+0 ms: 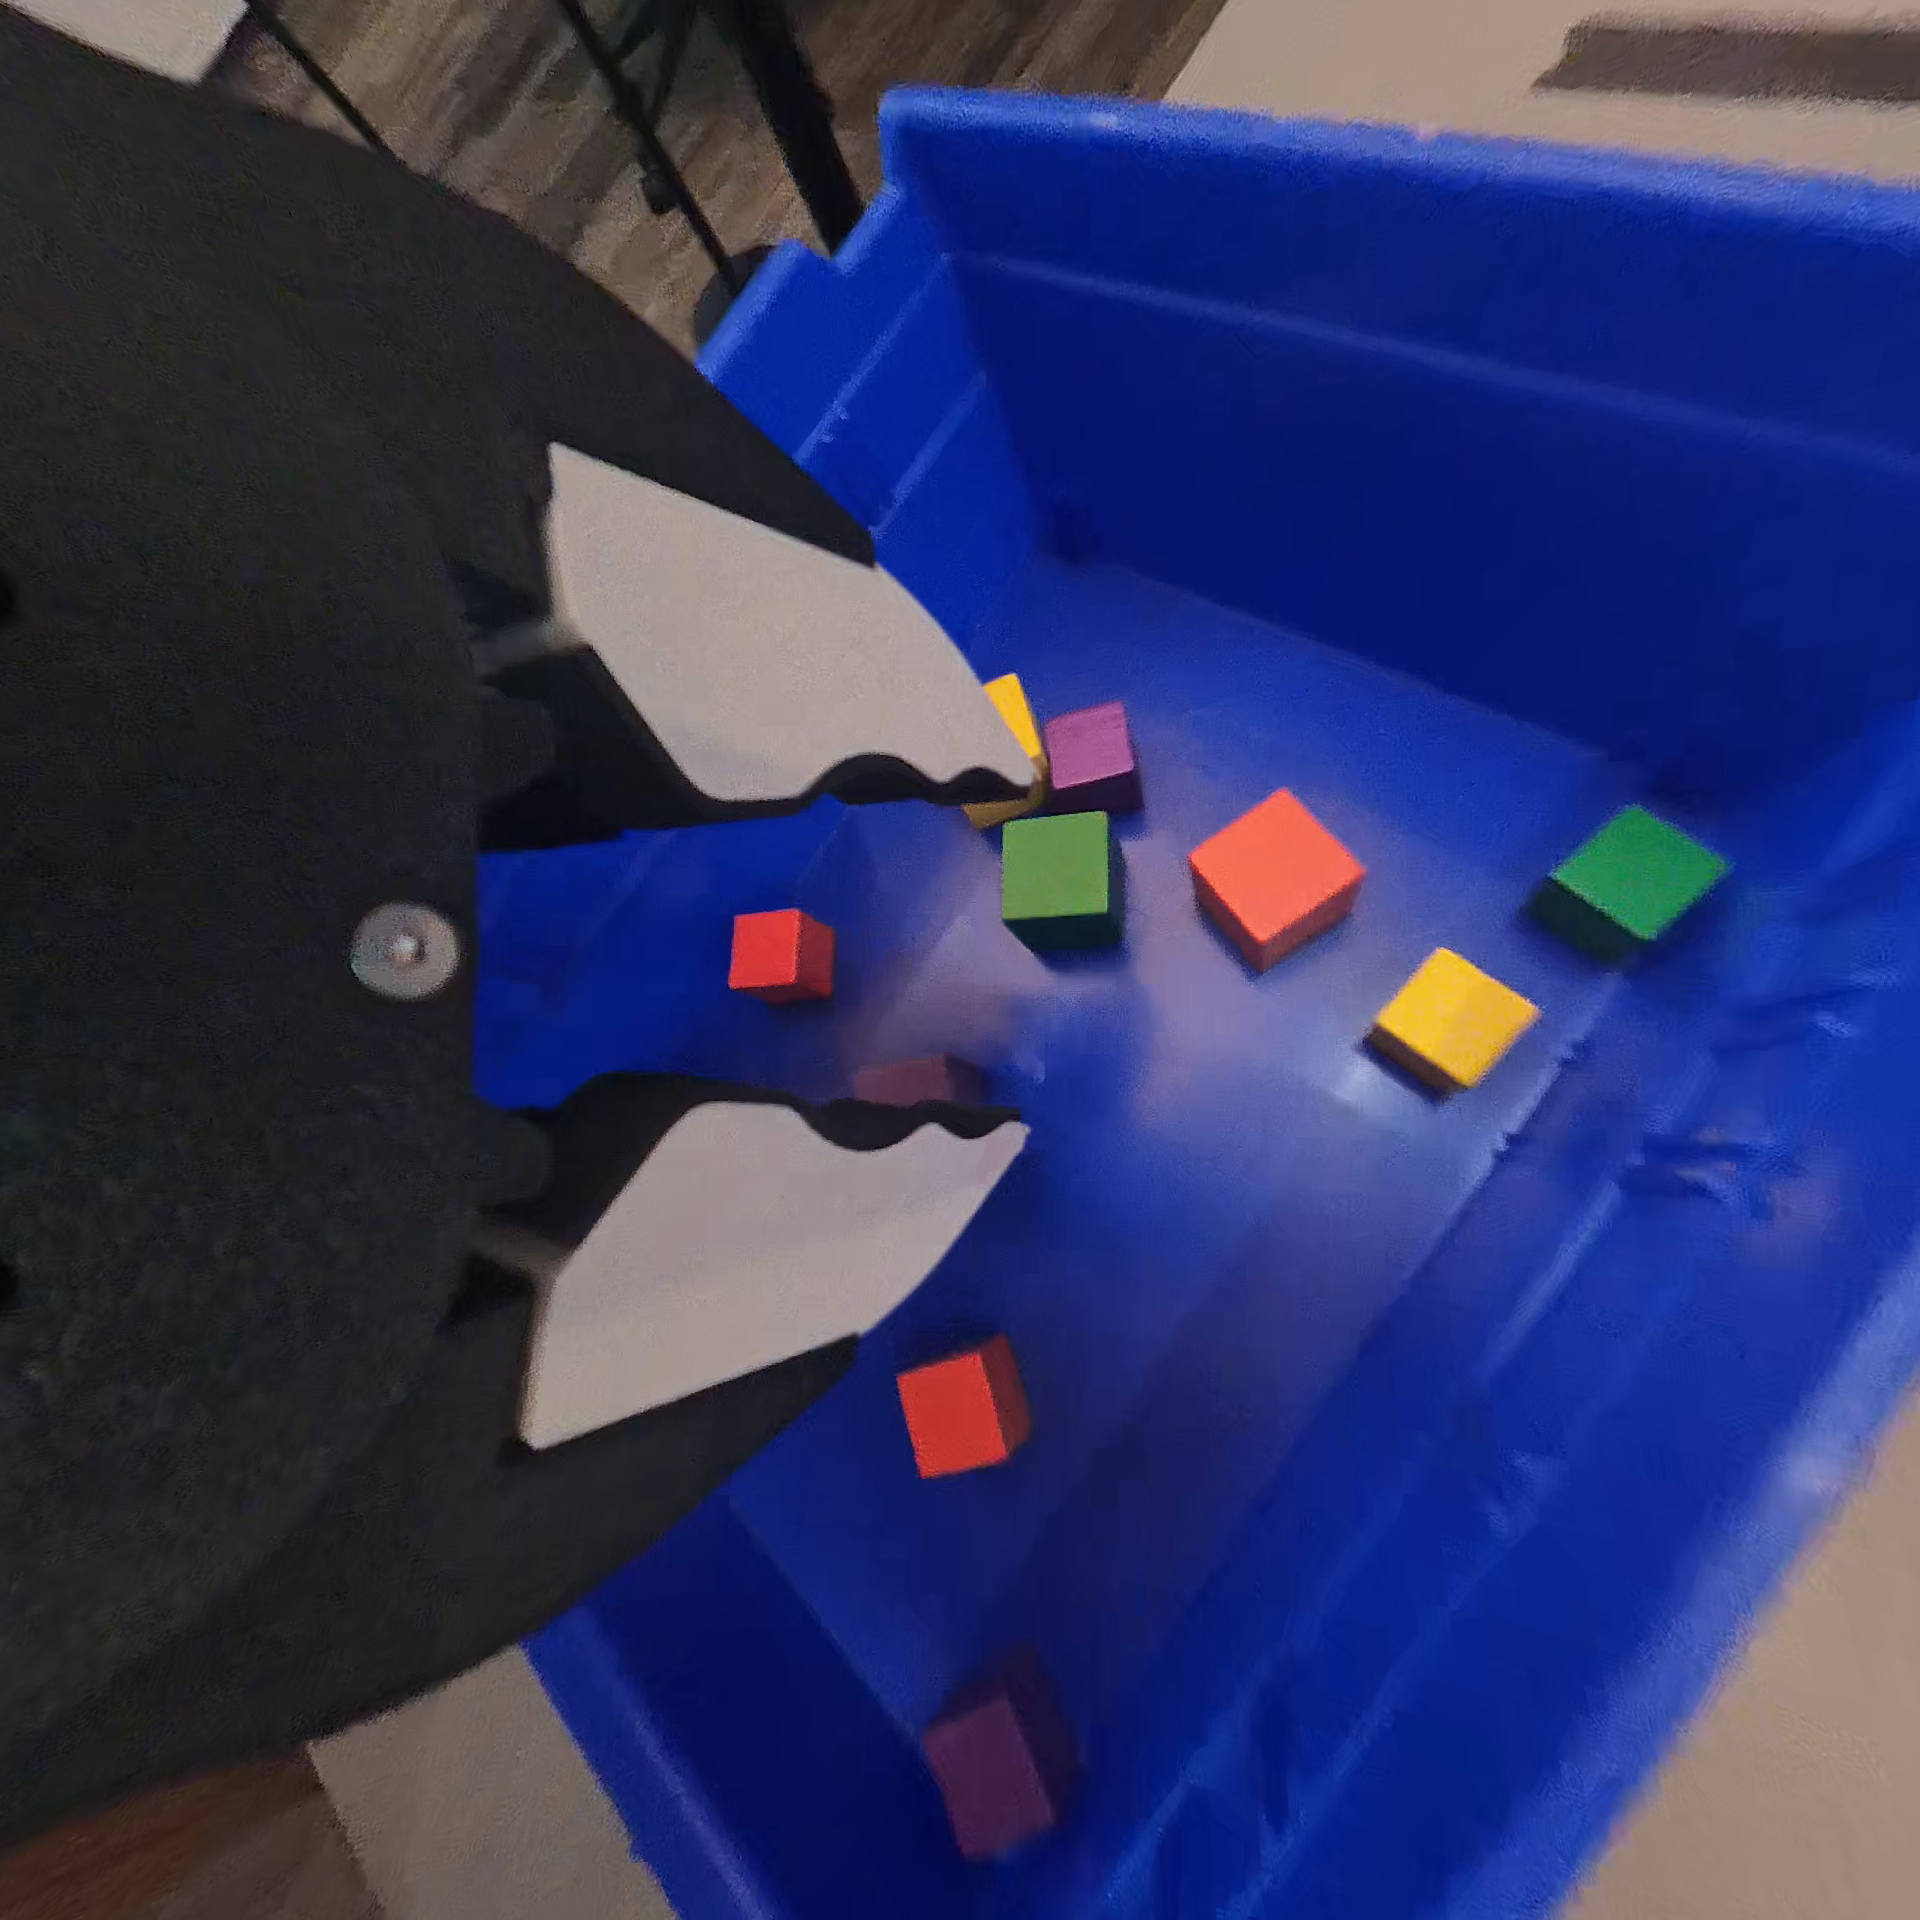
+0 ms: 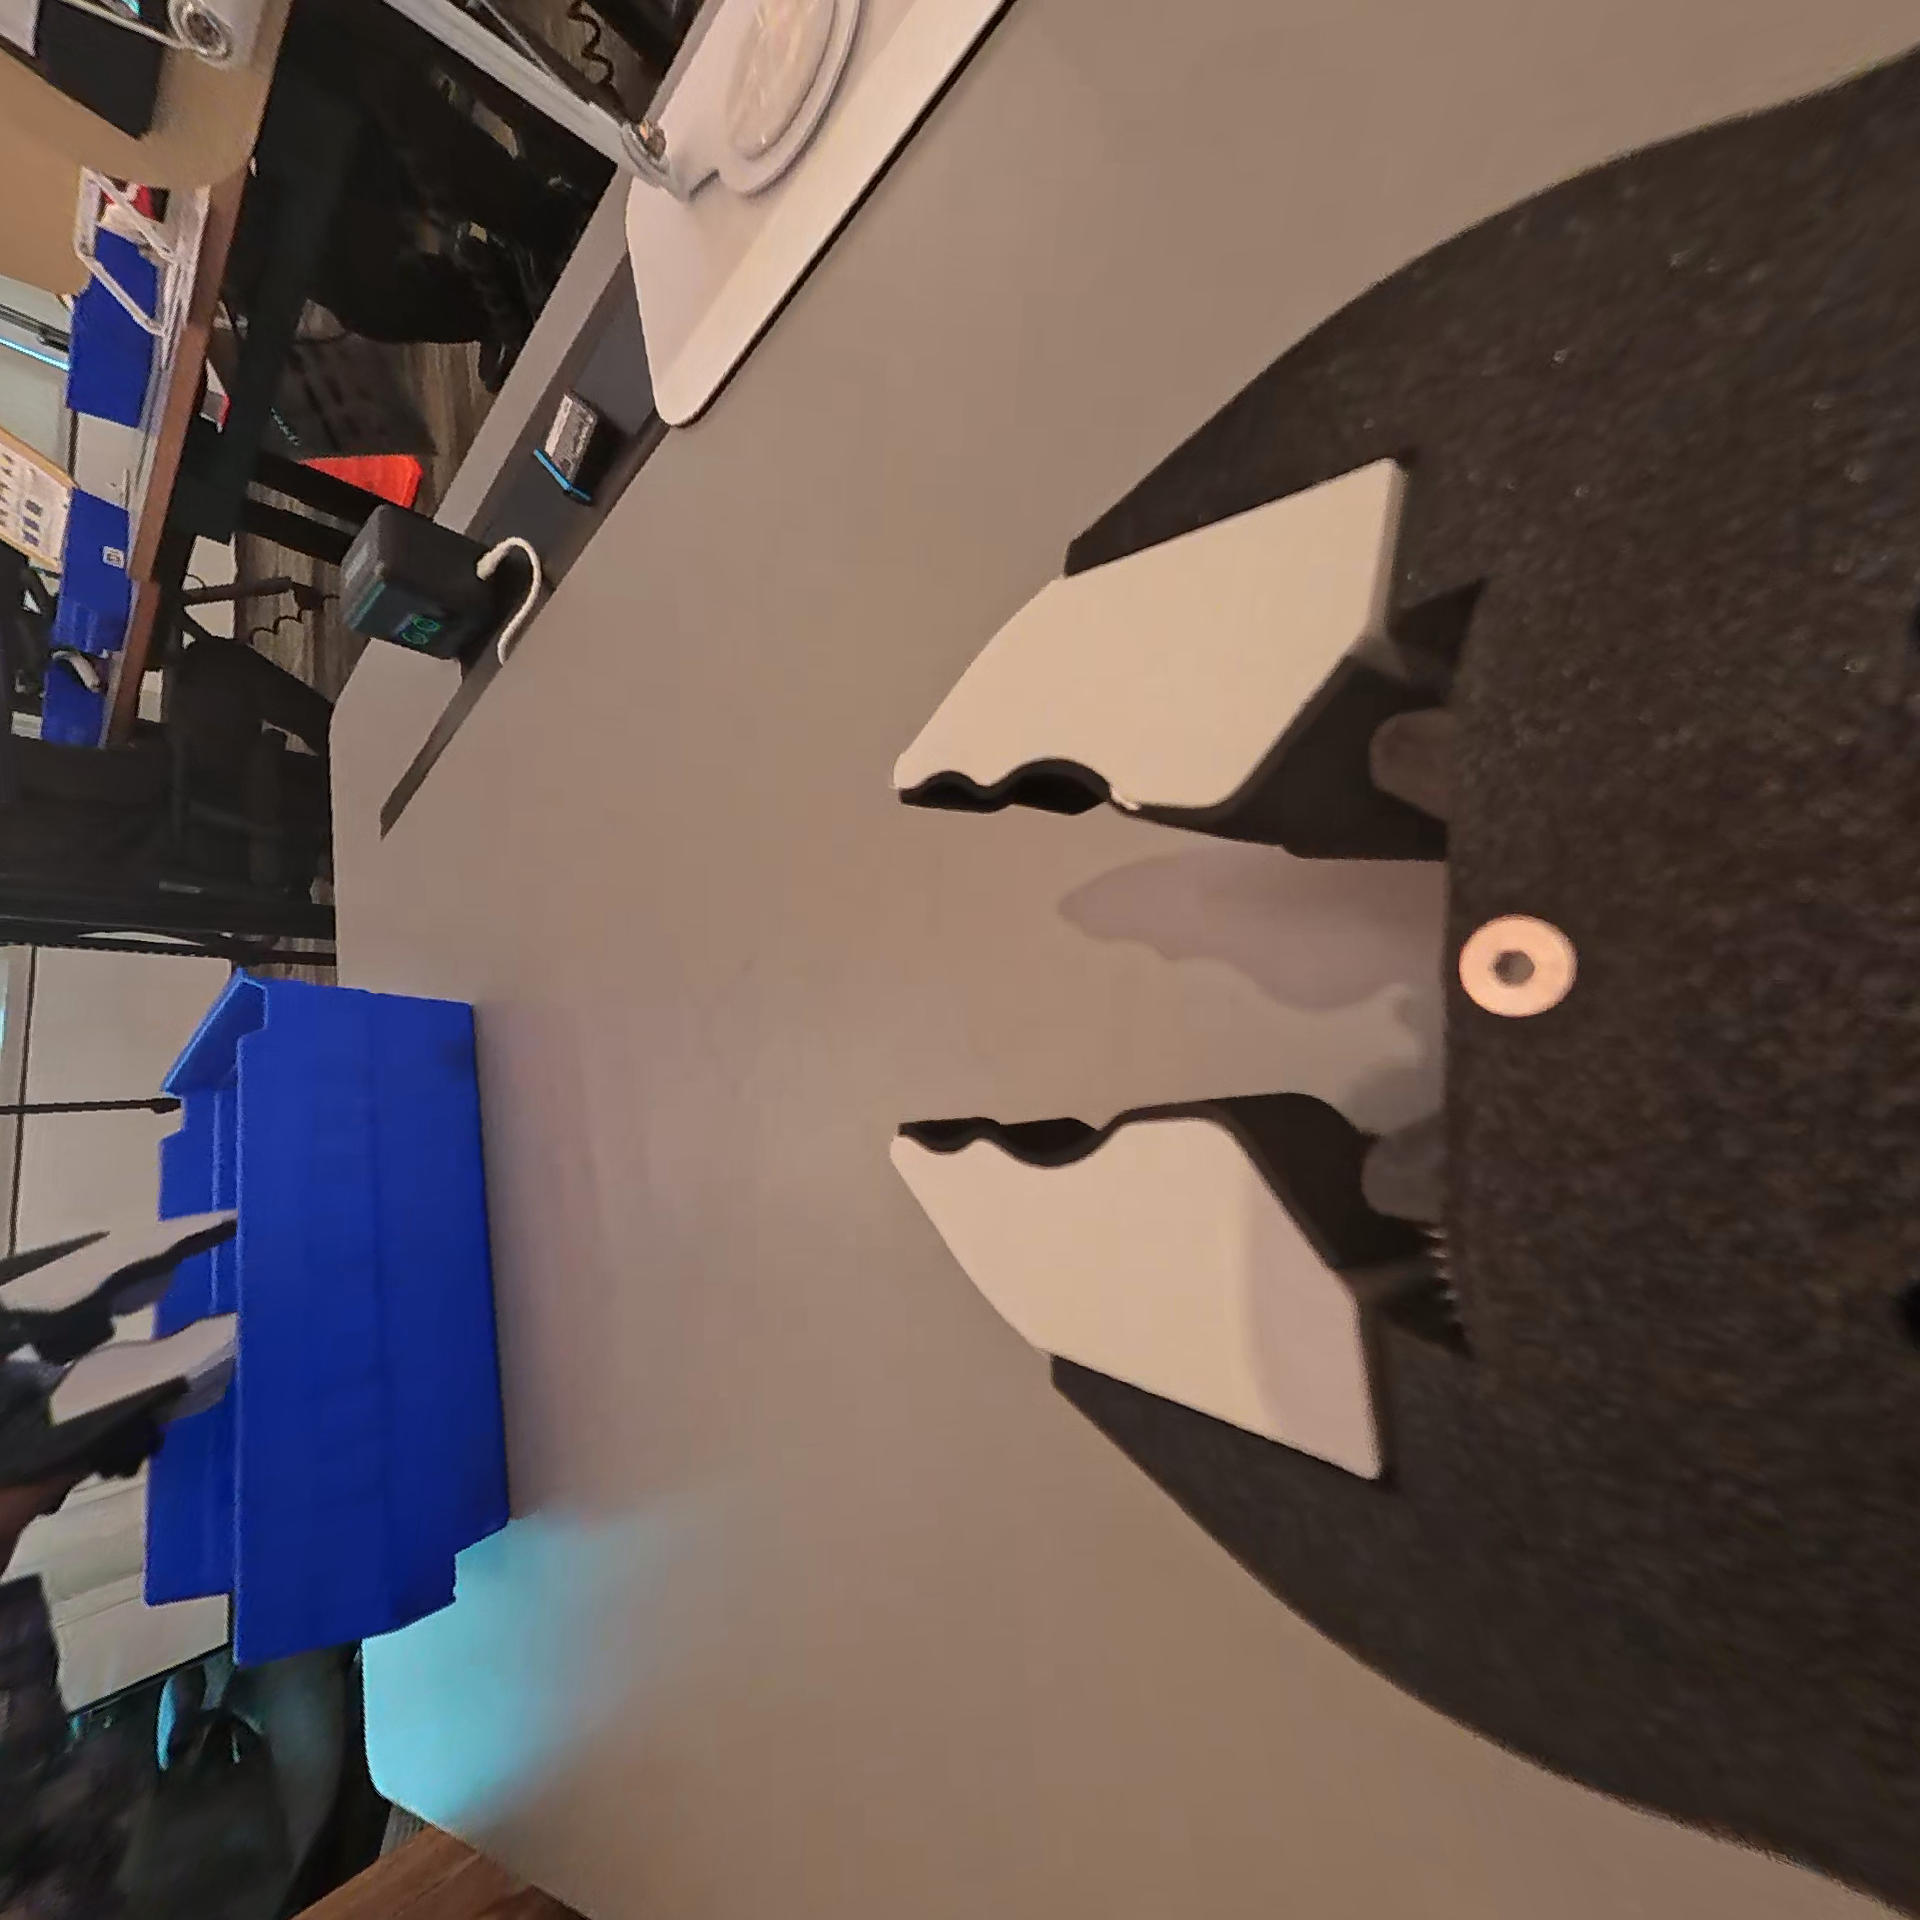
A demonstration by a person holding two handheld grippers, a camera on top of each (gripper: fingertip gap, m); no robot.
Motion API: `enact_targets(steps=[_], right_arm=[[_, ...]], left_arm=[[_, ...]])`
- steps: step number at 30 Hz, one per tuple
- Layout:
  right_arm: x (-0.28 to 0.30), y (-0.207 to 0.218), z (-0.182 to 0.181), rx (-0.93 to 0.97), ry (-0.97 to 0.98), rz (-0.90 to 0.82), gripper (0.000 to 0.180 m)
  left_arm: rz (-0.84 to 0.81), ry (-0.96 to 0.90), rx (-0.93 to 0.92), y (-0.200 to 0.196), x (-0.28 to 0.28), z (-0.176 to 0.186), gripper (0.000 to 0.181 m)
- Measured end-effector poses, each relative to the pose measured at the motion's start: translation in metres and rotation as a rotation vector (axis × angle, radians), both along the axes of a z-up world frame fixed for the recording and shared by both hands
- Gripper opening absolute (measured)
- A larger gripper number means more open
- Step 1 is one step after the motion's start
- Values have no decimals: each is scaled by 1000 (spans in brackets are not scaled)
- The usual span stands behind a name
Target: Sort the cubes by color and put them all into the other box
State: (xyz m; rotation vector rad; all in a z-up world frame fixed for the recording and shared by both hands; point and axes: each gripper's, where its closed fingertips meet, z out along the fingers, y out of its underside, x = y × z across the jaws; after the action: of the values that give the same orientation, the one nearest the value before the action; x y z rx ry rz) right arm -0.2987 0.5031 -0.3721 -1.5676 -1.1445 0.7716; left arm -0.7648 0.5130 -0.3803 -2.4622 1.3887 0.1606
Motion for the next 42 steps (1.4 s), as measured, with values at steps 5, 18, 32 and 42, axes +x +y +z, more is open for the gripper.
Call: enact_targets(steps=[5, 18, 32, 42], right_arm=[[-1, -1, -5, -25, -8, 17, 57], [3, 1, -4, -66, 21, 19, 57], [-3, -13, 16, -256, 186, 102, 58], [-20, -46, 125, -1007, 727, 423, 55]], left_arm=[[15, 70, -59, 13, -12, -24, 52], [76, 101, -127, 18, -24, -54, 38], [-112, -495, 574, 29, 148, 137, 28], [-597, -1019, 846, -46, 408, 155, 28]])
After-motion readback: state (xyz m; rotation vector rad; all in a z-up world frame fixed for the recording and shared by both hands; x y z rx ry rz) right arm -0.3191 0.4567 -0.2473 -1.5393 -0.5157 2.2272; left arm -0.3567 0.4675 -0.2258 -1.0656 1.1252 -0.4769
